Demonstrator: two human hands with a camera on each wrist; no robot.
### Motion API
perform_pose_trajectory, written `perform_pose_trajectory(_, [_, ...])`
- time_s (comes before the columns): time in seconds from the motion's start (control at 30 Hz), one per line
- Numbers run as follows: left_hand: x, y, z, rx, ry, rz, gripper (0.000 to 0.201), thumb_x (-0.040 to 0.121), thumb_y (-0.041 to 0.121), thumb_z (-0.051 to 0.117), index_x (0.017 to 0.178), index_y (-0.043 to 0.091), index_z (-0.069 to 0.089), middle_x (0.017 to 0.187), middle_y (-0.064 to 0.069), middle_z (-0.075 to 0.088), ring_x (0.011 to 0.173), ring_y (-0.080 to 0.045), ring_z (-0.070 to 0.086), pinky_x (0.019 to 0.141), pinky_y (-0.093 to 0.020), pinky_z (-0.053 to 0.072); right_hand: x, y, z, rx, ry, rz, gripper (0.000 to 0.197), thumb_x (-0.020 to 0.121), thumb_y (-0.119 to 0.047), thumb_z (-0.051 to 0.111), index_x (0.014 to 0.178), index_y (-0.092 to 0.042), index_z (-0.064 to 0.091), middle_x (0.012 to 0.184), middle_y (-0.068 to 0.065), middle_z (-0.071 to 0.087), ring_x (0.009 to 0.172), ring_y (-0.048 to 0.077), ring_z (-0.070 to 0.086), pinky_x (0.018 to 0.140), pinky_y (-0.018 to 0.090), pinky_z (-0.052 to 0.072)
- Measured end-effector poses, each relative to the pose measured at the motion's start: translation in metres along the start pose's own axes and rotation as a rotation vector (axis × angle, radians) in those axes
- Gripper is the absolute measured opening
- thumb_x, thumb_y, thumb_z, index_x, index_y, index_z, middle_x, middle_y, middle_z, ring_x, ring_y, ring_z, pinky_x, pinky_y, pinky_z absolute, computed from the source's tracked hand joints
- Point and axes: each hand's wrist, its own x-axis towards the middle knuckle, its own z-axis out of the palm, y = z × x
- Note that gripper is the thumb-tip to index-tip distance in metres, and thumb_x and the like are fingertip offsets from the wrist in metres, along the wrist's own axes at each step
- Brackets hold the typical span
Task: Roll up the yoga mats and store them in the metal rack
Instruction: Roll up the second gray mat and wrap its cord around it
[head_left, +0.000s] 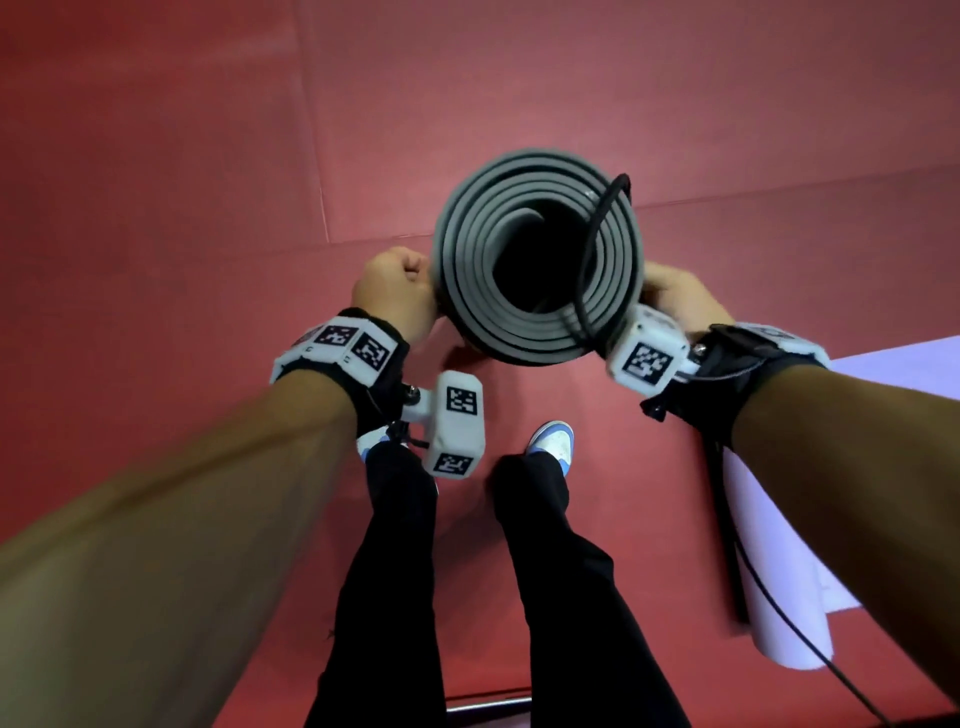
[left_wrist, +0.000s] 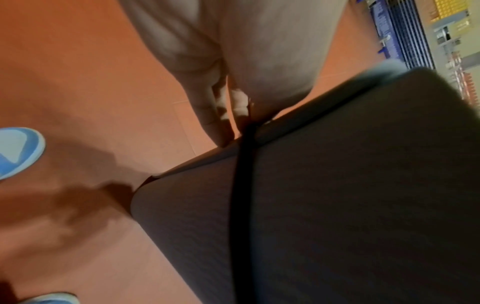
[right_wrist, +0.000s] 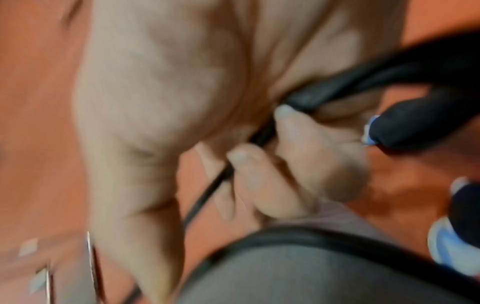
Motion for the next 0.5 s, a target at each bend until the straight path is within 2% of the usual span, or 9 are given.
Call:
perform_pose_trajectory(0.07, [0.001, 0.004, -0.003, -0.086, 0.013, 0.009, 0.014, 0.080, 0.023, 0.052, 0.080, 0.034, 0.061, 0.074, -0.012, 0.066, 0.078, -0.037, 0.068, 0.073, -0.056, 0.058, -0.005, 0.000, -0.005, 0.236, 0.006, 0.013, 0.021, 0.088, -0.018, 0.049, 0.075, -0.008, 0.062, 0.078, 0.006, 0.067, 0.055, 0.019, 0.062, 0.052, 0.021, 0.050])
perform_pose_trajectory(0.1, [-0.002, 0.012, -0.006, -0.122, 0.015, 0.022, 0.012, 0.082, 0.032, 0.052, 0.084, 0.035, 0.063, 0.080, -0.013, 0.068, 0.081, -0.039, 0.067, 0.074, -0.057, 0.058, -0.002, -0.002, -0.007, 0.175, 0.084, -0.004, 0.017, 0.084, -0.019, 0.052, 0.075, -0.010, 0.062, 0.085, 0.006, 0.062, 0.053, 0.019, 0.057, 0.051, 0.019, 0.046])
perform_pose_trajectory(0.2, [-0.014, 0.042, -0.019, -0.132, 0.016, 0.037, 0.055, 0.083, 0.068, 0.041, 0.097, 0.021, 0.066, 0.106, -0.006, 0.069, 0.103, -0.028, 0.063, 0.093, -0.049, 0.052, 0.003, -0.018, -0.004, -0.235, 0.342, -0.195, 0.018, 0.087, -0.019, 0.057, 0.094, -0.006, 0.067, 0.079, 0.008, 0.054, 0.049, 0.019, 0.047, 0.044, 0.019, 0.031])
perform_pose_trajectory(0.27, [-0.023, 0.058, -0.023, -0.104, -0.117, 0.154, 0.053, 0.087, 0.060, 0.055, 0.122, 0.021, 0.060, 0.120, 0.000, 0.065, 0.110, -0.017, 0.060, 0.097, -0.035, 0.049, 0.003, -0.029, 0.013, -0.470, 0.272, -0.276, 0.029, 0.093, -0.019, 0.053, 0.114, -0.007, 0.068, 0.098, 0.015, 0.066, 0.081, 0.027, 0.064, 0.052, 0.026, 0.040])
perform_pose_trajectory(0.33, [-0.027, 0.068, -0.023, 0.035, -0.230, 0.214, 0.057, 0.085, 0.038, 0.072, 0.134, 0.019, 0.049, 0.118, 0.004, 0.061, 0.104, -0.011, 0.058, 0.087, -0.027, 0.047, -0.002, -0.031, 0.027, -0.593, 0.252, -0.304, 0.035, 0.092, -0.036, 0.056, 0.111, -0.009, 0.069, 0.110, 0.018, 0.069, 0.099, 0.034, 0.067, 0.074, 0.037, 0.055])
perform_pose_trajectory(0.37, [-0.025, 0.071, -0.023, 0.178, -0.221, 0.213, 0.059, 0.083, 0.032, 0.075, 0.133, 0.019, 0.047, 0.115, 0.003, 0.060, 0.100, -0.013, 0.057, 0.081, -0.027, 0.044, -0.006, -0.031, 0.032, -0.539, 0.257, -0.310, 0.044, 0.086, -0.049, 0.061, 0.101, -0.009, 0.071, 0.101, 0.015, 0.072, 0.090, 0.031, 0.069, 0.077, 0.046, 0.058])
perform_pose_trajectory(0.4, [-0.023, 0.073, -0.023, 0.323, -0.177, 0.205, 0.059, 0.080, 0.031, 0.075, 0.130, 0.018, 0.045, 0.113, 0.000, 0.060, 0.099, -0.018, 0.057, 0.078, -0.028, 0.041, -0.008, -0.029, 0.035, -0.463, 0.253, -0.299, 0.050, 0.081, -0.059, 0.065, 0.092, -0.010, 0.072, 0.089, 0.009, 0.073, 0.075, 0.022, 0.069, 0.069, 0.044, 0.060])
perform_pose_trajectory(0.43, [-0.022, 0.074, -0.024, 0.430, -0.125, 0.203, 0.061, 0.078, 0.031, 0.074, 0.129, 0.018, 0.043, 0.114, -0.004, 0.060, 0.101, -0.023, 0.057, 0.078, -0.030, 0.040, -0.011, -0.025, 0.038, -0.442, 0.213, -0.316, 0.050, 0.079, -0.061, 0.068, 0.089, -0.012, 0.071, 0.080, 0.002, 0.071, 0.064, 0.012, 0.066, 0.057, 0.030, 0.055])
perform_pose_trajectory(0.5, [-0.024, 0.075, -0.028, 0.489, -0.084, 0.255, 0.066, 0.078, 0.031, 0.073, 0.134, 0.021, 0.039, 0.113, -0.006, 0.061, 0.106, -0.031, 0.058, 0.081, -0.034, 0.043, -0.016, -0.019, 0.047, -0.706, 0.139, -0.427, 0.047, 0.075, -0.057, 0.075, 0.099, -0.018, 0.065, 0.088, -0.002, 0.068, 0.070, 0.002, 0.064, 0.060, 0.020, 0.051])
